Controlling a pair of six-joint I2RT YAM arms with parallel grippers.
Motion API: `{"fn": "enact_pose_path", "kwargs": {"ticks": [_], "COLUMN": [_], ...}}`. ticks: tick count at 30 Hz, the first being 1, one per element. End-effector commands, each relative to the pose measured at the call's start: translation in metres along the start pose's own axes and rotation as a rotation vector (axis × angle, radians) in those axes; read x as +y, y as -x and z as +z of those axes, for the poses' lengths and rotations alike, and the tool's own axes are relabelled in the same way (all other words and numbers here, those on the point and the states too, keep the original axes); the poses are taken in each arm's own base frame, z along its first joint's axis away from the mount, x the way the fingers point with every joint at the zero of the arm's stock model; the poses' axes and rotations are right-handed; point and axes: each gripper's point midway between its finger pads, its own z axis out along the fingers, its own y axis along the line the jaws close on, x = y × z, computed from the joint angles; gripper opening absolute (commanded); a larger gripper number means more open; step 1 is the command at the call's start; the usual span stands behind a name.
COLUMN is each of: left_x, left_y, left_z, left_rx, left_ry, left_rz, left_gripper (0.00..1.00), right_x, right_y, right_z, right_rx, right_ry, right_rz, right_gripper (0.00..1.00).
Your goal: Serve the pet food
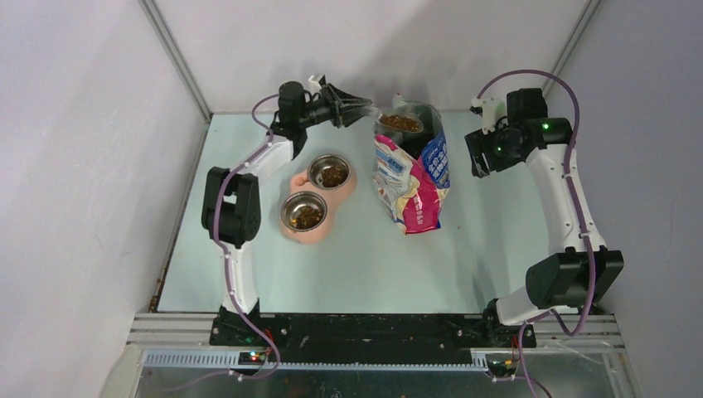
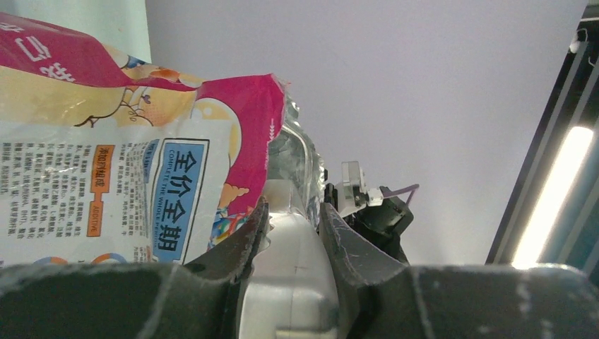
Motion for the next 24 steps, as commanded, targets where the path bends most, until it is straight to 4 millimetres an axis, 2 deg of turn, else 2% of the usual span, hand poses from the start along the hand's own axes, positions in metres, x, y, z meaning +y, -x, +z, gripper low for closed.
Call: {"fn": "enact_pose_path", "kwargs": {"ticks": [1,8,14,15,20,24], "left_x": [-0.032,-0.050,-0.057,-0.058,-0.090,-0.099], "left_y": [-0.004,-0.009,-0.003,0.001,0.001,0.006], "left_z": [-0.018,-0.028,-0.043,-0.048,-0.072,-0.096], "left_rx": [0.005,0.005,-0.022,-0.032,-0.032,-0.056], "left_ry": [-0.043,-0.043,-0.028,-0.029,-0.098,-0.099], "left_rz": [0.014,0.030,0.059,0.069,0.178,0.226], "left_gripper": [0.00,0.00,0.00,0.00,0.00,0.00], "right_x": [-0.002,0.000,0.001,0.002,0.004,0.009], "right_y": [0.008,0.011,0.011,0.011,0.012,0.013], "right_z": [-0.002,0.002,0.002,0.001,-0.003,-0.006], "right_rx": [-0.023,-0.032,-0.037,-0.038,-0.057,-0.073], "right_ry": [-0.016,-0.007,-0.001,0.001,0.007,0.023], "right_rz": [-0.034,-0.046,-0.055,-0.058,-0.061,-0.064], "right_gripper": [0.65,0.65,0.65,0.65,0.65,0.65]}}
